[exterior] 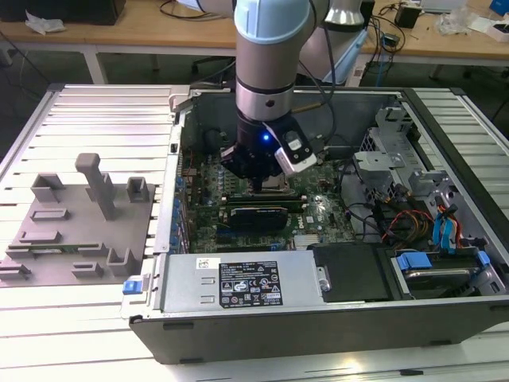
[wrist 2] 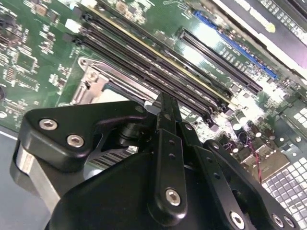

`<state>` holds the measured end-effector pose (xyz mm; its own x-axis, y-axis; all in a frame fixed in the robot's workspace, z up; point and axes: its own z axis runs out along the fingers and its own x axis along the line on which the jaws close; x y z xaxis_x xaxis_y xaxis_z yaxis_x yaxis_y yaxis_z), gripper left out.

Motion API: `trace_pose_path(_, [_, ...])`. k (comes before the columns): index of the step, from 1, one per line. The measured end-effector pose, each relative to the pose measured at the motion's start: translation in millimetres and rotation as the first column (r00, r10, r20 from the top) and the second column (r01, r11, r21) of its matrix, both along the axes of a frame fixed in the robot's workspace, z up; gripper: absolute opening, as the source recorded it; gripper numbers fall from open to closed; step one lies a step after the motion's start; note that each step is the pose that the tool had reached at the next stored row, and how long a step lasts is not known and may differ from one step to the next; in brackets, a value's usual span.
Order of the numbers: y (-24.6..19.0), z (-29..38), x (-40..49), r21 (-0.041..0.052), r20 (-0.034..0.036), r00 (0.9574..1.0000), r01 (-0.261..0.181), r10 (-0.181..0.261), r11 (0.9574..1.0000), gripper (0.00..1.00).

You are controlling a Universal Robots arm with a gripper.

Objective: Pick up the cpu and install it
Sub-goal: 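Install the second cpu locking lever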

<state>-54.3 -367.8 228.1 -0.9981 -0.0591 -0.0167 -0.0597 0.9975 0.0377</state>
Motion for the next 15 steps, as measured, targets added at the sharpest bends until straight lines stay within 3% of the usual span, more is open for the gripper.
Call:
trace_pose_path(4, [0.0,-4.7,-1.1,0.0032,0.001,1.0,0.0,0.0,1.0,0.11])
trace_pose_path(9, [0.1,-8.4,-2.1,0.0173,0.0013,1.0,0.001,-0.001,0.9999,0.11])
trace_pose_path(15, [-0.6,-11.1,-8.2,0.0178,0.0017,1.0,0.001,-0.001,0.9998,0.11])
